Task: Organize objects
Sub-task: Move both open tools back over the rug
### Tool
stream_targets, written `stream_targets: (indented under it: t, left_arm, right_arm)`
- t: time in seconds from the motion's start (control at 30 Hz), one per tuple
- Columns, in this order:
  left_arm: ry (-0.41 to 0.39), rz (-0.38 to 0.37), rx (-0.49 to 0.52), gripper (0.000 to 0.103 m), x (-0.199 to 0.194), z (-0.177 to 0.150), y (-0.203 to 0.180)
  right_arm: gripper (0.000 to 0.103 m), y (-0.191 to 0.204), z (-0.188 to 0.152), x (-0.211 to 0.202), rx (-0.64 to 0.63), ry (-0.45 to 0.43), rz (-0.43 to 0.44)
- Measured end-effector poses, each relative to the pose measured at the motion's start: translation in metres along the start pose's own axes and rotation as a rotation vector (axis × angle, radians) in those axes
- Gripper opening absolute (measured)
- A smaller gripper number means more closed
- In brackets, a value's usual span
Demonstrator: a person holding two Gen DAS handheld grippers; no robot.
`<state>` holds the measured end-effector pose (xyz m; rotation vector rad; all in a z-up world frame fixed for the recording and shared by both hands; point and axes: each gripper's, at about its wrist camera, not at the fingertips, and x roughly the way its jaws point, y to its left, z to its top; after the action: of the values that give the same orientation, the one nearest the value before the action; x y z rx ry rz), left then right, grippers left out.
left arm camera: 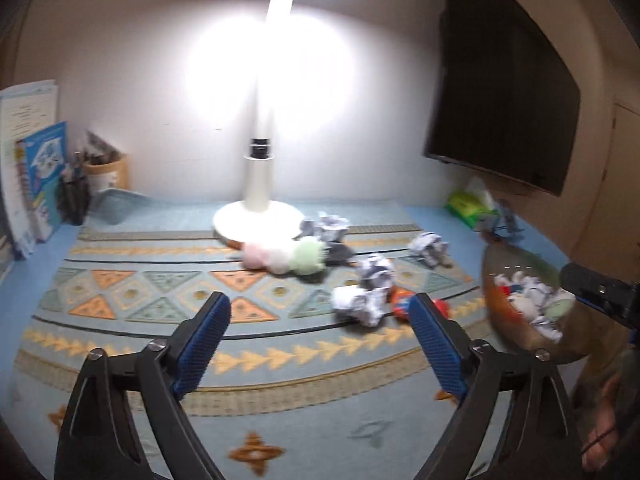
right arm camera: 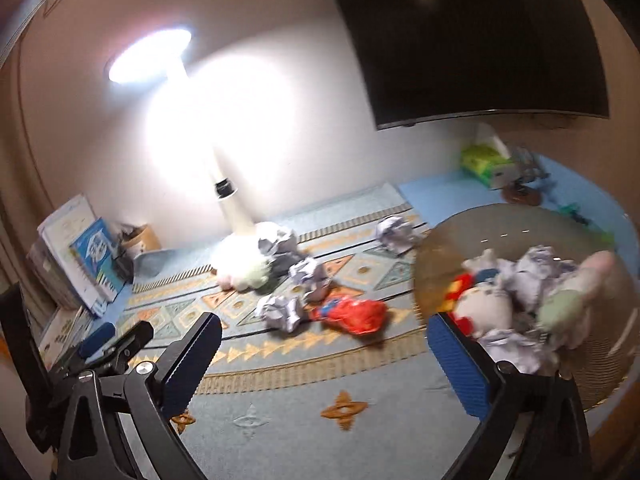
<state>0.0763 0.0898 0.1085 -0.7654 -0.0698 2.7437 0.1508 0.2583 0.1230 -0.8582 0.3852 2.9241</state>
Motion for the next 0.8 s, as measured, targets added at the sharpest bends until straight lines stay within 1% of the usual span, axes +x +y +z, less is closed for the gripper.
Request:
stream_targets:
  t: [0.03,0.07,0.13,0.2,0.23,0.3,0.37,0.4,0.43,0.5,0.63,0.7,0.8]
  left_arm:
    - [-0.001,0.053,-0.014,0.100,0.000,-0.005,0.016]
    - [-0.004,0.089,-0.032,0.100,0.000,-0.011,0.030]
    - [0.003,0.132,-0.082,0.100,0.002,-0.021,0.057]
    - [0.005,0.163,-0.133,0.100,0.002,-0.030,0.080]
    - [0.011,0.177,-0.150,0.100,0.007,-0.032,0.086]
    - [0.016,0.217,-0.171,0.100,0.013,-0.037,0.097]
    - [0.028,0.252,-0.188,0.100,0.016,-0.042,0.104]
    - [0.044,0.243,-0.207,0.100,0.018,-0.042,0.108]
    - [0.040,0.230,-0.223,0.100,0.018,-0.041,0.111]
    - [0.024,0.254,-0.247,0.100,0.016,-0.043,0.115]
    - [0.023,0.223,-0.265,0.100,0.015,-0.046,0.119]
    - [0.016,0.228,-0.258,0.100,0.015,-0.046,0.117]
    - [0.005,0.230,-0.216,0.100,0.013,-0.045,0.109]
  right_arm:
    - [0.103,0.013,-0.006,0.013,-0.036,0.025,0.010]
    - [0.103,0.025,-0.011,0.026,-0.069,0.050,0.012]
    - [0.103,0.045,-0.017,0.046,-0.123,0.078,0.022]
    - [0.103,0.061,-0.022,0.061,-0.185,0.080,0.009]
    - [0.103,0.068,-0.025,0.067,-0.210,0.079,-0.003]
    - [0.103,0.074,-0.031,0.078,-0.220,0.088,-0.010]
    - [0.103,0.075,-0.035,0.088,-0.217,0.125,-0.034]
    - [0.103,0.075,-0.035,0.089,-0.219,0.122,-0.043]
    - [0.103,0.074,-0.034,0.087,-0.213,0.109,-0.048]
    - [0.103,0.071,-0.034,0.087,-0.196,0.098,-0.062]
    - [0.103,0.076,-0.035,0.094,-0.215,0.129,-0.091]
    - [0.103,0.079,-0.037,0.094,-0.235,0.128,-0.104]
    - [0.103,0.082,-0.039,0.091,-0.255,0.107,-0.116]
